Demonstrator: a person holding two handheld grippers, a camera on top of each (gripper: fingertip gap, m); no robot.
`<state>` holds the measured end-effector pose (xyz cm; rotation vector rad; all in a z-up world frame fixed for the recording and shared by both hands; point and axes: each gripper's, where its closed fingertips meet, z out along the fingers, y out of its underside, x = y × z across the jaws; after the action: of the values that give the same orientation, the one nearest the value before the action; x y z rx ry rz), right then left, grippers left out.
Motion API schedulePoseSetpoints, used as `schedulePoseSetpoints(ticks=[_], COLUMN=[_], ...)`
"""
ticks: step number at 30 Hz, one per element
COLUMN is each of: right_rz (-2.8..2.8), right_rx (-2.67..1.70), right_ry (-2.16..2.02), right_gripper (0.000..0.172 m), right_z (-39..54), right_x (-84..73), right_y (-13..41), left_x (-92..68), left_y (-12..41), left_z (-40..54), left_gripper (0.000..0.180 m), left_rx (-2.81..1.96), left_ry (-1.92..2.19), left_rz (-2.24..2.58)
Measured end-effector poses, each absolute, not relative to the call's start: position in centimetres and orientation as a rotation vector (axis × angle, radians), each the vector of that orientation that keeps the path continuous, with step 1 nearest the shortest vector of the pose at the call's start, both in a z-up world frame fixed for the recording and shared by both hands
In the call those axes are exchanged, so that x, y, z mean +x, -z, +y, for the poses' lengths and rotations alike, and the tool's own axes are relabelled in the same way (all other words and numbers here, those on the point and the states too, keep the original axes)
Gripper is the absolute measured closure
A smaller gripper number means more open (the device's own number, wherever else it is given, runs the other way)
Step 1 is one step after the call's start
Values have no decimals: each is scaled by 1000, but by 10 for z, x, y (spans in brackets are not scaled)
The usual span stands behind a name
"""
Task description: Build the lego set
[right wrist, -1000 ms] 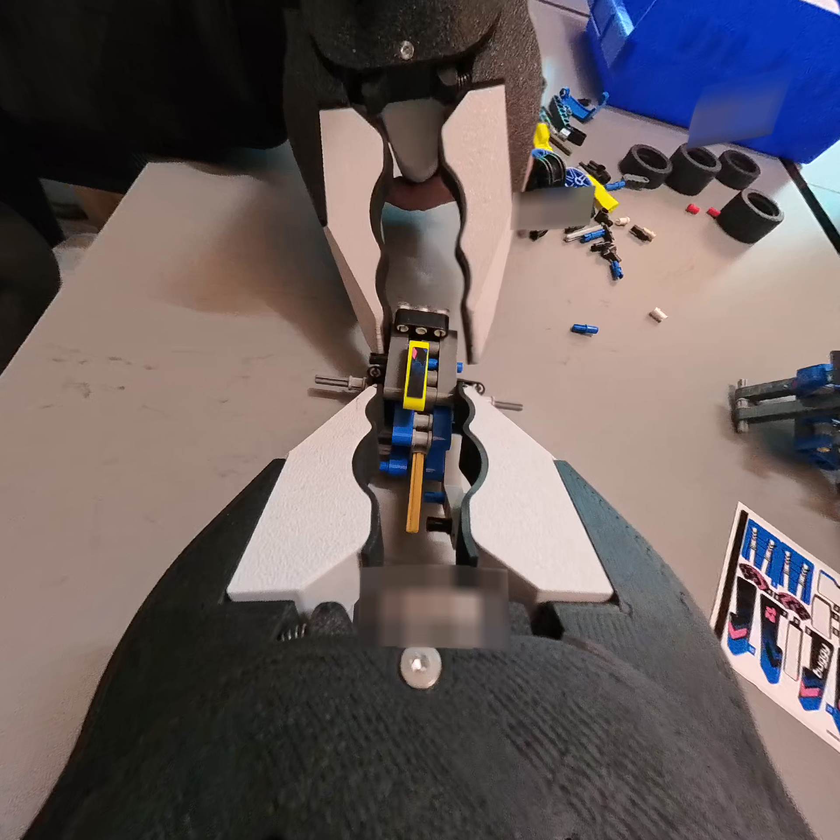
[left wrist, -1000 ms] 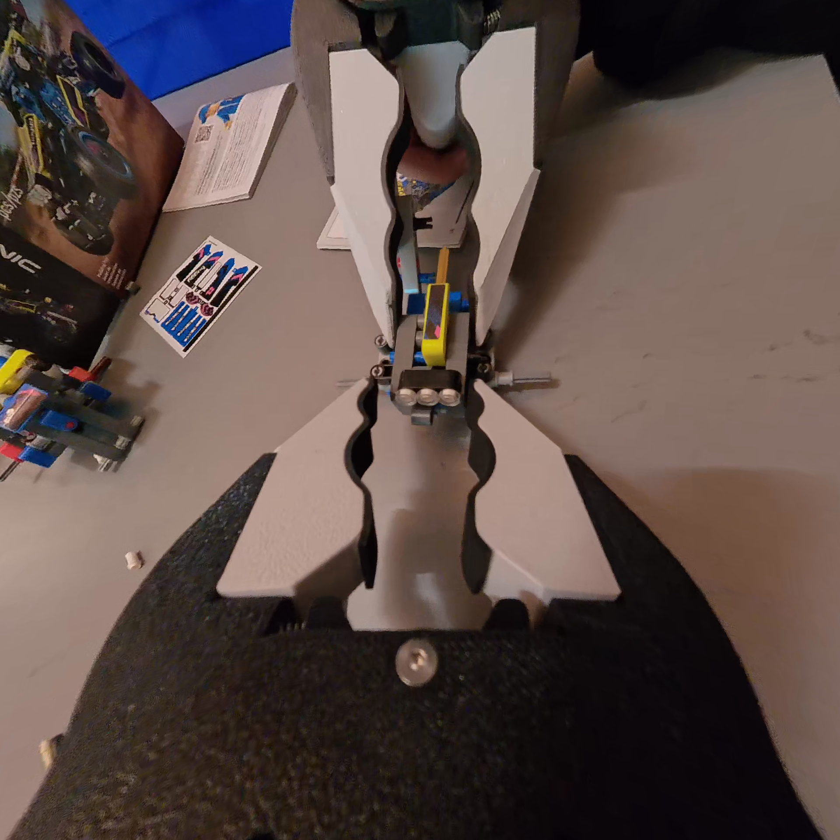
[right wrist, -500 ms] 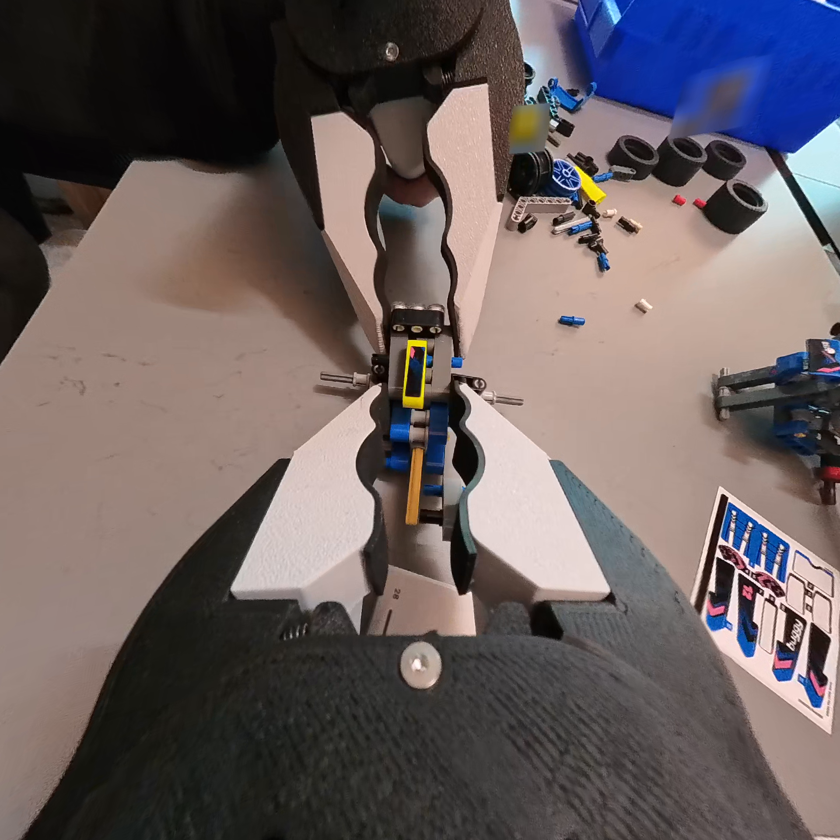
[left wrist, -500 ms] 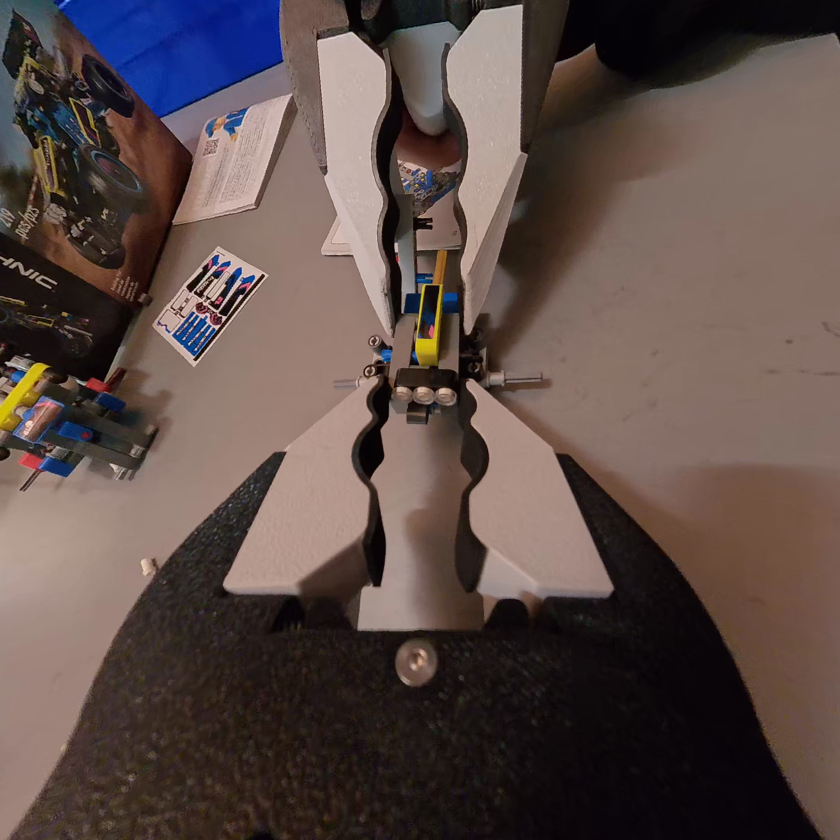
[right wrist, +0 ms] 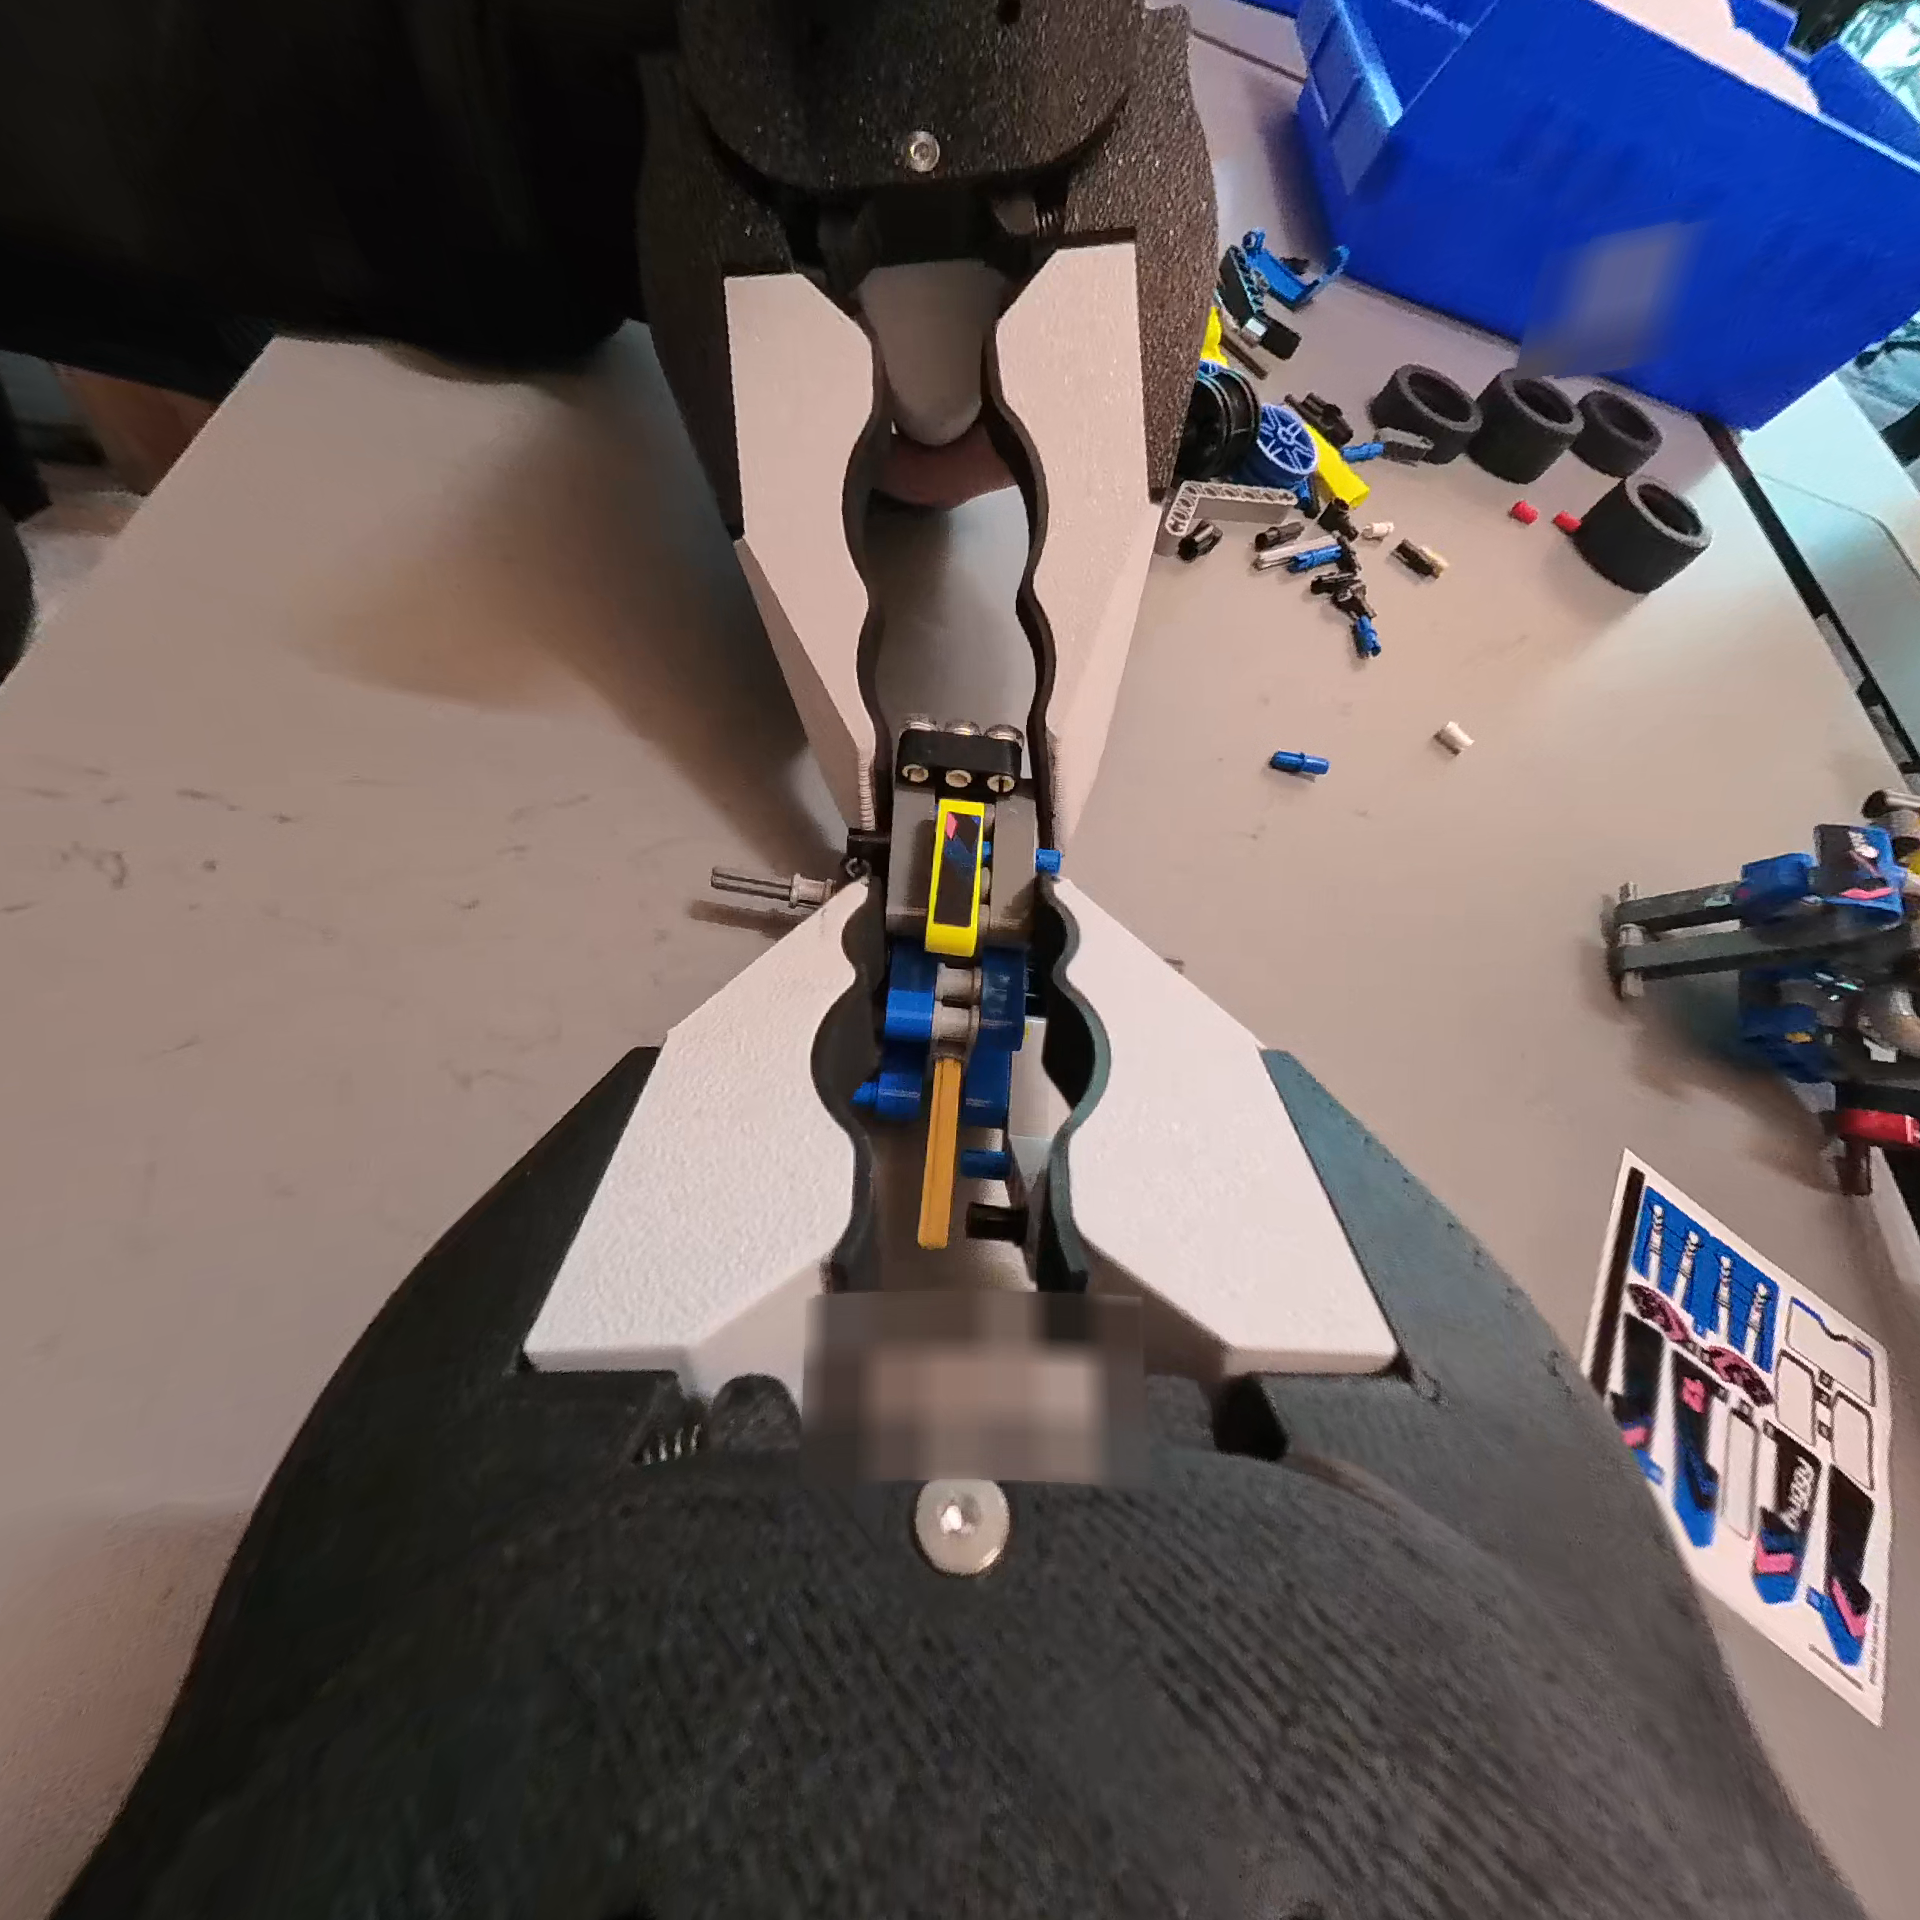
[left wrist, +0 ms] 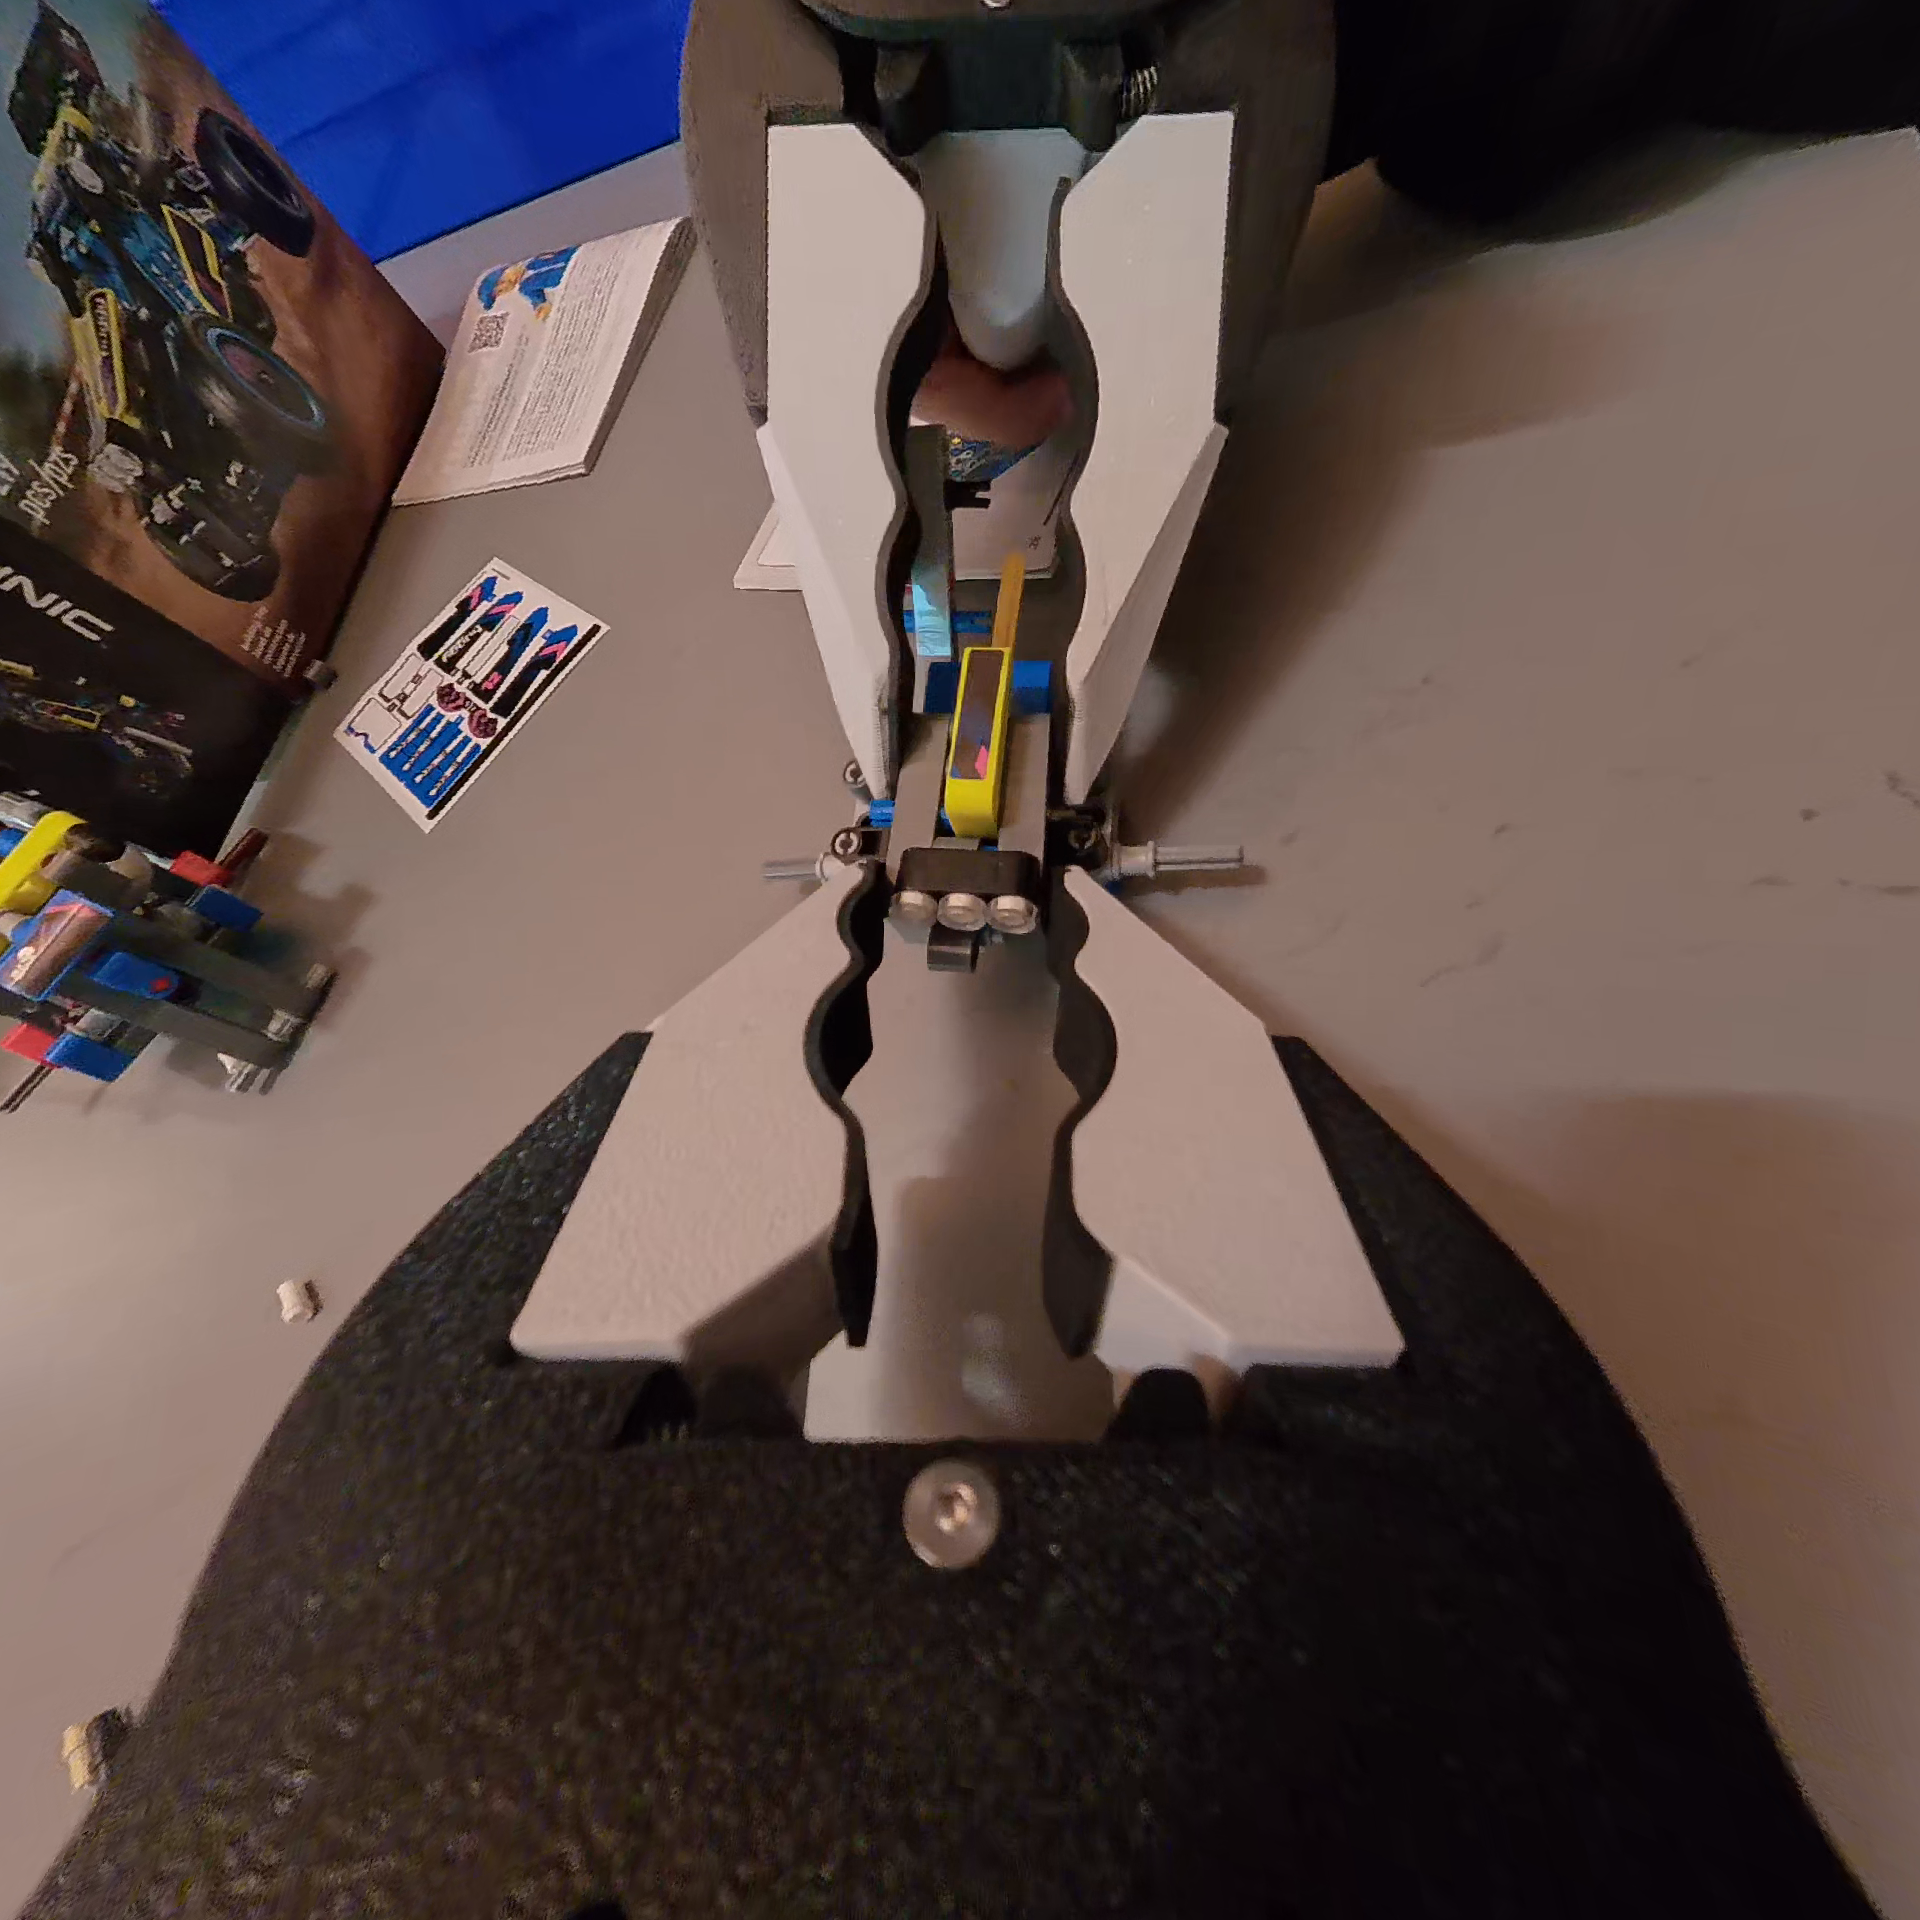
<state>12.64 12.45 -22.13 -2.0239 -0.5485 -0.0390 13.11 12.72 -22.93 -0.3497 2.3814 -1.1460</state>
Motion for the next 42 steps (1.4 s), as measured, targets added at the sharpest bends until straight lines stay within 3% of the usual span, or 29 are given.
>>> schedulePoseSetpoints(ticks=[20,23,26,38,42], right_rz=[-576,-583,-617,-603,-547], right_rx=[-2021,-2018,-2018,-1999,-2051], right_ry=[-31,-28,-30,-41,12], right_gripper=[146,147,146,147,134], right_z=[117,116,114,109,100], right_x=[124,124,121,122,133], right_y=[222,222,222,220,214], left_x=[127,129,123,124,124], left_y=[229,229,231,229,228], left_z=[120,122,118,113,108], left_gripper=[153,145,154,154,154], left_rx=[-331,-355,-319,-365,-331], left_ry=[1168,1147,1169,1205,1180], left_rz=[2395,2379,2417,2433,2405])
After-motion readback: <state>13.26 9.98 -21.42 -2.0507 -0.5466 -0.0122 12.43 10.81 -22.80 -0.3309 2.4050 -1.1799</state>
